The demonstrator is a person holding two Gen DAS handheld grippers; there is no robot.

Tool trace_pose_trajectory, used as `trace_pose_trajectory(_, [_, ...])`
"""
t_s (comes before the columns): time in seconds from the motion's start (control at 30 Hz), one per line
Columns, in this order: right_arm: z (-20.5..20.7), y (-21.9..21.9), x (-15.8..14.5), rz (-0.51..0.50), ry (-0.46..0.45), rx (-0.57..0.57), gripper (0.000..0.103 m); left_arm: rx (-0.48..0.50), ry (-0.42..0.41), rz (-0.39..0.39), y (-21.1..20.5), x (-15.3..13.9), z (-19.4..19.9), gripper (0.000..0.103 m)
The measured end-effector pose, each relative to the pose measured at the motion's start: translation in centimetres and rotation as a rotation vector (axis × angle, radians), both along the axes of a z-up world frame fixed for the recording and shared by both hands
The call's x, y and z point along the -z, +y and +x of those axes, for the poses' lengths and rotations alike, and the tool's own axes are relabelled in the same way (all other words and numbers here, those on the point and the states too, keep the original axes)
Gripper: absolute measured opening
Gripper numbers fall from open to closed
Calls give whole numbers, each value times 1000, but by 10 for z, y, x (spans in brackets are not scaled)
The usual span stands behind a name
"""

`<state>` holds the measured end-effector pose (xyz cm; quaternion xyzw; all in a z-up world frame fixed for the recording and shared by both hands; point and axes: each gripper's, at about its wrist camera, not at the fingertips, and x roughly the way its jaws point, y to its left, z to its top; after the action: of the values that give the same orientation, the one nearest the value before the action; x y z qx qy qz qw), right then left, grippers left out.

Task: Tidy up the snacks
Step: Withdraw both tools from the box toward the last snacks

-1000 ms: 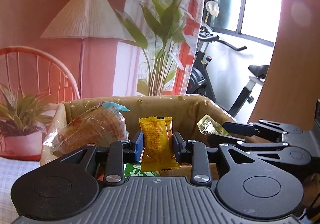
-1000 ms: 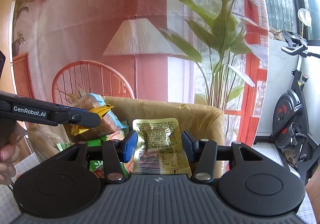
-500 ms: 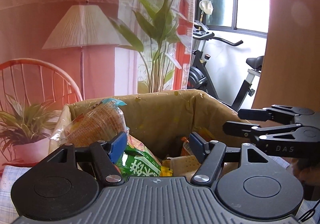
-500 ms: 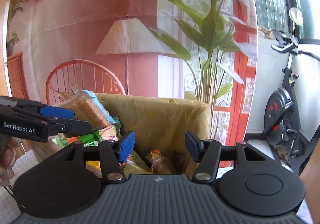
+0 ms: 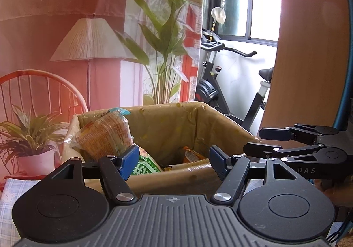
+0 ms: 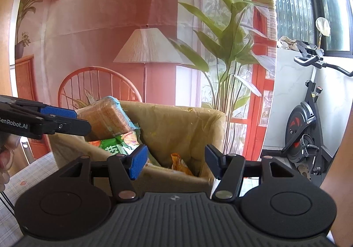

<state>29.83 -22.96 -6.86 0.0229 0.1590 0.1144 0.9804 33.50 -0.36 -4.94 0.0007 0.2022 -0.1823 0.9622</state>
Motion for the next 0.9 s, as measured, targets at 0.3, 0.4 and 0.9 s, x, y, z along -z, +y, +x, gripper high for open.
trace_pose_trajectory(0.3, [-25, 5, 11, 3, -1, -7, 61, -1, 15, -41, 11, 15, -28, 72])
trace_pose_trajectory(0.4, [-31, 8, 17, 10, -4, -2, 61, 1, 18, -40, 15, 20, -37, 72])
trace_pose_trajectory(0.9, [-51, 11, 67, 37, 89, 31, 61, -6, 79, -56, 30, 59, -55, 72])
